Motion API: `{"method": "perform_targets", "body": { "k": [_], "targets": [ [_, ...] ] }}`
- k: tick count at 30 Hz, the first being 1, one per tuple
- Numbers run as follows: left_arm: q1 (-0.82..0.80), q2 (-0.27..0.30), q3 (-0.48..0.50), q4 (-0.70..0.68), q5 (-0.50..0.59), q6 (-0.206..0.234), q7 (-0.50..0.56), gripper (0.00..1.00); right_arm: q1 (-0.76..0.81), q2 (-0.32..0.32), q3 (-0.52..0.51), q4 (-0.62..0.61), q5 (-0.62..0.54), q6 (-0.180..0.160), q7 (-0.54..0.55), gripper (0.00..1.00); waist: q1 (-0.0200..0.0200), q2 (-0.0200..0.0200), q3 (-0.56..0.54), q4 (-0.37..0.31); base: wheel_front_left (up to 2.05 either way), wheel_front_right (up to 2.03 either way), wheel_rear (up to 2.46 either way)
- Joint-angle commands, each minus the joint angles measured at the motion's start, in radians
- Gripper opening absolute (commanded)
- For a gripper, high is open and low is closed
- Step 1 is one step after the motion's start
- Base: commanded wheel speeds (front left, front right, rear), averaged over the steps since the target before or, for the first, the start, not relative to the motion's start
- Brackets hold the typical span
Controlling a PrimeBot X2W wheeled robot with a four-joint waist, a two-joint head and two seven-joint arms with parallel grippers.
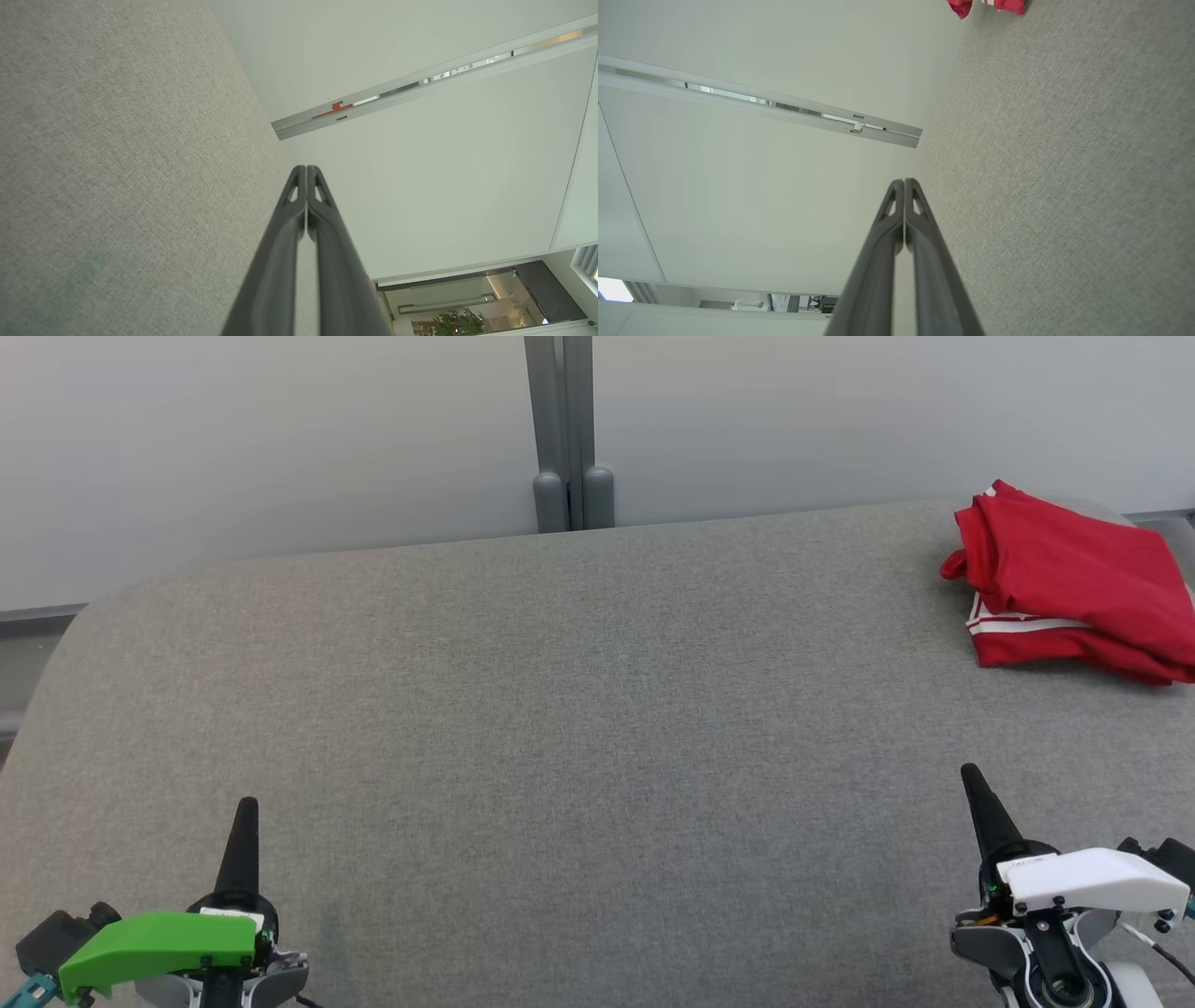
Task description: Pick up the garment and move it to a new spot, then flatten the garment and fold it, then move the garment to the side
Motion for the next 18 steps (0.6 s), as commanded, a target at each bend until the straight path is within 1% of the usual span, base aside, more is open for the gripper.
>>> {"method": "perform_targets", "body": {
  "k": [1,18],
  "targets": [
    [-0.023,-0.001,0.005,-0.002,-0.027,-0.005,0.008,0.00,-0.023,-0.002,-0.005,-0.010,0.025,-0.001,0.008,0.00,0.0000,0.0000,0.001,0.000,0.00,0.00,0.00],
    [-0.043,-0.008,0.017,0.002,-0.155,-0.012,0.039,0.00,-0.032,0.000,-0.018,-0.009,0.158,-0.001,0.043,0.00,0.0000,0.0000,0.014,-0.005,0.00,0.00,0.00]
  ]
}}
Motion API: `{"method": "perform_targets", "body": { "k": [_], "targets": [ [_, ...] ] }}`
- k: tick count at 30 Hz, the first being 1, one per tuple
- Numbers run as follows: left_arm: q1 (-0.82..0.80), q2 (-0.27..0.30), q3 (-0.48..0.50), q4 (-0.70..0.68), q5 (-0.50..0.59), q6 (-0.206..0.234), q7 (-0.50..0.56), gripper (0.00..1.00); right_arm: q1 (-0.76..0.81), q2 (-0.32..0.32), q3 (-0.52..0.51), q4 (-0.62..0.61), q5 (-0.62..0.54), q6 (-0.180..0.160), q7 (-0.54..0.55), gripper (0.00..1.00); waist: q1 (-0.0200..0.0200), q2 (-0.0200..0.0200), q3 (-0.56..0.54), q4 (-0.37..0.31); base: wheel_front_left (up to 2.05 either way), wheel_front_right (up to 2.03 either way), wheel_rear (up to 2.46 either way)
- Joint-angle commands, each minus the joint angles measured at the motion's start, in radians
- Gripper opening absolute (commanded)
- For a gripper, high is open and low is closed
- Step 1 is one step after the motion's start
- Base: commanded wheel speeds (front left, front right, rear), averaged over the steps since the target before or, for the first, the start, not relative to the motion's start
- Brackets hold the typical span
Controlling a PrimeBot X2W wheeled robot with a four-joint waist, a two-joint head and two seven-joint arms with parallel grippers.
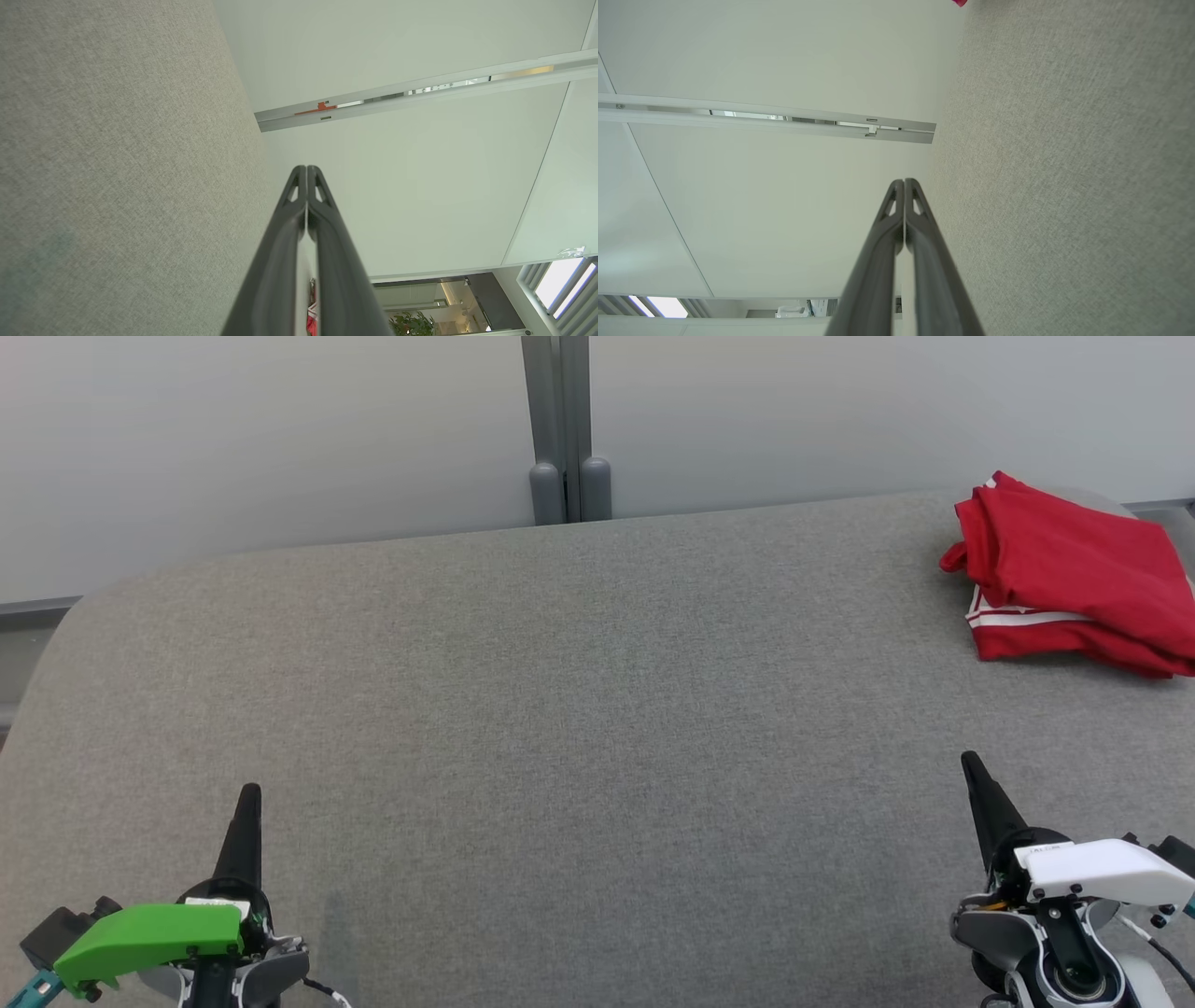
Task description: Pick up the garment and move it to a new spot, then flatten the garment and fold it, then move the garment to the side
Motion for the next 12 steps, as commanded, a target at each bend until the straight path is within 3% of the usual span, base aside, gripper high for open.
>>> {"method": "perform_targets", "body": {
  "k": [1,12],
  "targets": [
    [-0.023,0.002,0.006,-0.001,-0.022,-0.003,0.006,0.00,-0.015,-0.001,-0.004,-0.007,0.020,-0.001,0.008,0.00,-0.0001,0.0000,0.001,0.000,0.00,0.00,0.00],
    [-0.033,-0.003,0.013,0.001,-0.096,-0.009,0.025,0.00,-0.023,0.000,-0.012,-0.007,0.097,0.000,0.028,0.00,-0.0001,0.0000,0.009,-0.003,0.00,0.00,0.00]
  ]
}}
